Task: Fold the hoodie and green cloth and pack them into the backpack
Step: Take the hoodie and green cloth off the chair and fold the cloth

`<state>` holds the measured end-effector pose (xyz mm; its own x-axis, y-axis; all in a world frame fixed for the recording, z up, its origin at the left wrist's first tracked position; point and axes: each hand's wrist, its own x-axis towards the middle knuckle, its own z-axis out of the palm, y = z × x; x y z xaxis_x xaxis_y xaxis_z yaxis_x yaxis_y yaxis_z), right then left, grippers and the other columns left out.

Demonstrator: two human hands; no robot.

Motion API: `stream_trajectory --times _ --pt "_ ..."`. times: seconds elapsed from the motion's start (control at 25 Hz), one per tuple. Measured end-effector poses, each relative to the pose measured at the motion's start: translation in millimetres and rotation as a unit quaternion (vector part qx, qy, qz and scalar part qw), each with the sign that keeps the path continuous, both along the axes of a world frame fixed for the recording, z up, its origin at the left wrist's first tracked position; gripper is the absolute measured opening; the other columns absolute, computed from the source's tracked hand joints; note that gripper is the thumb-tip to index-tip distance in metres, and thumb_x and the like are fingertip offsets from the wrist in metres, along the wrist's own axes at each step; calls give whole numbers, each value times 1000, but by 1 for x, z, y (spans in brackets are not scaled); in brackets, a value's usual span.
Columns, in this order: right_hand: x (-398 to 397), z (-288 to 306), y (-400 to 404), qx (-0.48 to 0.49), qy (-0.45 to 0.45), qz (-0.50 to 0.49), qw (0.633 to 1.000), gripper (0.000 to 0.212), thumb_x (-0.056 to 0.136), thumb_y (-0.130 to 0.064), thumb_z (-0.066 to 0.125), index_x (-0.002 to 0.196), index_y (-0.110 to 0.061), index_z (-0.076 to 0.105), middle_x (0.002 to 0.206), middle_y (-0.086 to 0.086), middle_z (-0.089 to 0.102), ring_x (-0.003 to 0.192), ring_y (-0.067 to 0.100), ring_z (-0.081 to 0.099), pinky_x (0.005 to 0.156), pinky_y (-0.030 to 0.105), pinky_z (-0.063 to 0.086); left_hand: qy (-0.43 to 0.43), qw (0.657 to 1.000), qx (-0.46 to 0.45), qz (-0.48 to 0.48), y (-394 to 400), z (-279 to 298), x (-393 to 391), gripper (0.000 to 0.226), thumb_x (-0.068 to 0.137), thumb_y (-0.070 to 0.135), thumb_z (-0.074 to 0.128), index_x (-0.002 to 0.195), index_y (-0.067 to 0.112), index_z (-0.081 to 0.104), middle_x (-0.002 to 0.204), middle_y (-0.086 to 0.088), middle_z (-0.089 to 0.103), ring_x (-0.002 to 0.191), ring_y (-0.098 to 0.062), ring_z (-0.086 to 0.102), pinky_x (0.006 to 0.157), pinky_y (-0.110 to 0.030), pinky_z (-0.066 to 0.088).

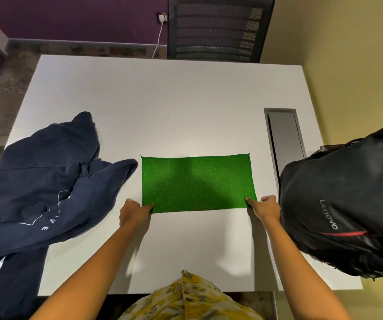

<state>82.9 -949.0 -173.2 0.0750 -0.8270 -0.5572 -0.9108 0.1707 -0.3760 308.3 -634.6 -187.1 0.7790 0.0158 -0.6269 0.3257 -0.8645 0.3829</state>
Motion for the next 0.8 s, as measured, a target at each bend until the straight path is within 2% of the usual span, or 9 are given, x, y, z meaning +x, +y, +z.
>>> stream_trajectory --times 0.12,0.24,0.32,0.4,0.44,0.56,0.6,0.68,0.8 --pt "1 2 5 32 17 -21 999 73 69 -50 84 118 -4 56 119 16 63 110 37 60 78 35 45 7 1000 -9 25 0 -3 2 44 78 36 80 97 4 55 93 -11 61 91 -35 62 68 -37 43" --pt "2 5 5 70 36 -47 996 75 71 -51 82 119 2 60 116 18 65 106 37 63 70 34 43 22 1000 2 10 3 -3 8 29 80 29 79 86 3 67 91 -16 70 91 -37 66 69 -35 46" --pt "5 5 7 78 -5 -47 996 52 81 -42 75 110 0 66 111 17 66 97 34 62 71 33 42 30 999 -5 10 6 -2 10 23 80 25 79 82 4 69 93 -17 71 90 -37 66 70 -33 46" --pt "9 7 13 72 -85 -88 990 24 85 -28 68 88 -4 67 96 17 66 77 28 56 67 32 41 26 1000 -3 9 11 -1 8 24 78 25 80 81 6 66 91 -16 70 88 -36 65 68 -34 47" --pt "11 8 17 79 -141 -127 979 17 83 -21 68 77 -7 62 87 17 63 68 25 53 64 32 42 16 1000 0 9 11 1 5 25 77 25 80 84 7 64 90 -14 68 86 -35 64 66 -34 46" --pt "22 11 31 98 -277 -240 925 33 80 -8 71 63 -14 45 68 11 54 54 18 47 49 22 45 -27 997 -50 49 6 8 -6 22 76 16 75 88 12 56 87 -7 62 80 -30 59 64 -34 44" --pt "28 14 35 88 -285 -251 921 37 81 -8 73 60 -16 44 64 7 53 52 16 47 45 19 43 -34 995 -77 55 2 11 -7 21 77 14 74 88 12 56 87 -5 61 80 -29 59 66 -34 46" --pt "43 25 44 57 -287 -262 920 38 82 -12 75 58 -16 45 61 2 55 51 14 47 46 20 42 -21 992 -118 41 -8 17 -7 19 80 16 74 92 12 60 85 -3 61 80 -26 59 67 -31 45" --pt "69 40 57 0 -307 -233 923 31 85 -18 74 66 -8 51 63 4 52 53 13 46 46 15 38 26 981 -190 23 -21 26 -3 14 84 18 75 91 14 64 79 -1 61 77 -20 58 66 -28 44"
